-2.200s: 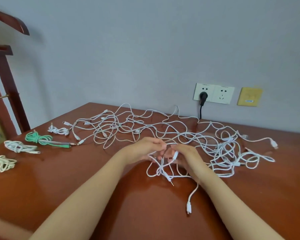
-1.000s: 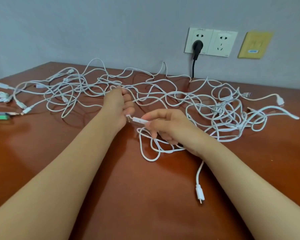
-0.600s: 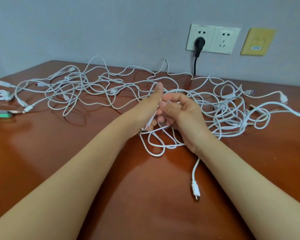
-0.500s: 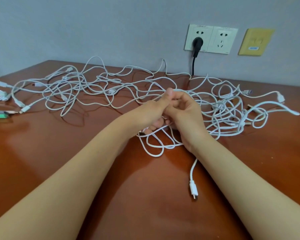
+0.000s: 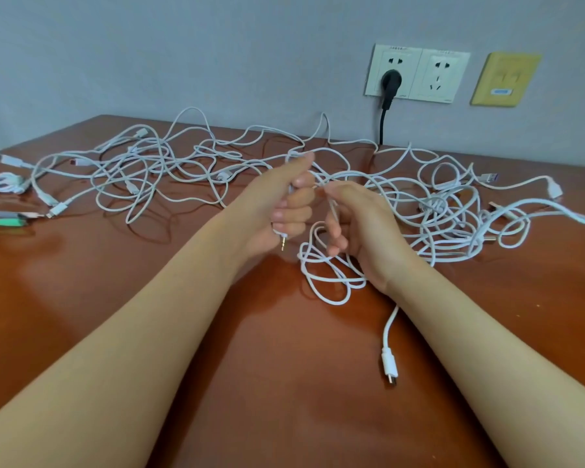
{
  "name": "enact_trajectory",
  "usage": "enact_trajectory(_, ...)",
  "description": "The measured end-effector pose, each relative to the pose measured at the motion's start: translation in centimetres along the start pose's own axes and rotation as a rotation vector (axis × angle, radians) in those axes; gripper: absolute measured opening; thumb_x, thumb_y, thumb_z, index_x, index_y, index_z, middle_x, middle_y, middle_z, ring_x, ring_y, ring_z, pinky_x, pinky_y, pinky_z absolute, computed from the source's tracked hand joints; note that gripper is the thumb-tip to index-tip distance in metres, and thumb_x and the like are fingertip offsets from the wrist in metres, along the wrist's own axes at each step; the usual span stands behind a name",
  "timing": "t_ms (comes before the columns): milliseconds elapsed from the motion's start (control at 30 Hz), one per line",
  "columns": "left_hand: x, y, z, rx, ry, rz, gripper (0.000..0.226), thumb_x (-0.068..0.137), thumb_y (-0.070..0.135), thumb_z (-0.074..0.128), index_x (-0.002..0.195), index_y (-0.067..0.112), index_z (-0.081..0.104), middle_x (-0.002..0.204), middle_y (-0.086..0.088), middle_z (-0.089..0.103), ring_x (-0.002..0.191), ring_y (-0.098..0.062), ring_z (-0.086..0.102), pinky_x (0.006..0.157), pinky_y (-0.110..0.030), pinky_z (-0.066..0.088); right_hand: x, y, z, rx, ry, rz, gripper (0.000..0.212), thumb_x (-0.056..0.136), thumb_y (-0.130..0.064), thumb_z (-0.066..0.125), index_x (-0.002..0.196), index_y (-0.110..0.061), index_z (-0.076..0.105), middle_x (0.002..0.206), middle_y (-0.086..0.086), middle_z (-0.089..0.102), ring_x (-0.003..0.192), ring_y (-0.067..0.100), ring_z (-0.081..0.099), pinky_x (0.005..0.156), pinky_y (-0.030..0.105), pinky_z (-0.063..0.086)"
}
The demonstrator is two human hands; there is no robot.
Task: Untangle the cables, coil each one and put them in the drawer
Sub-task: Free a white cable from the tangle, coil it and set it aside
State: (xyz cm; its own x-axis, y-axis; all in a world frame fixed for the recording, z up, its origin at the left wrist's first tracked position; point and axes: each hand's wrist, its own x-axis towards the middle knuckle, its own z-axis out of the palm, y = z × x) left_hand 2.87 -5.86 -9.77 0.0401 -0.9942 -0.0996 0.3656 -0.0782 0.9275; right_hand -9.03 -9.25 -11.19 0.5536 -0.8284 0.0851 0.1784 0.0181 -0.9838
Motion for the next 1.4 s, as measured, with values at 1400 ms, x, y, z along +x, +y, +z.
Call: enact_trajectory(1400,0.5,-1.6,1.1,0.645,0.357,0.19,0.039,0.1,0.036,0.038,0.081,0.009,0.058,0.027,0.008,0.034,0.023,-0.004,0.028,0.031,-0.013,0.02,0.2,0.7,-0.2,-0.211,0.018,-0.033,0.031,0.097,-0.009,0.044,0.066,-0.005,0.049,0.053,0.006,0.039,0.031,0.001,0.026,0.033,0.012,0.023)
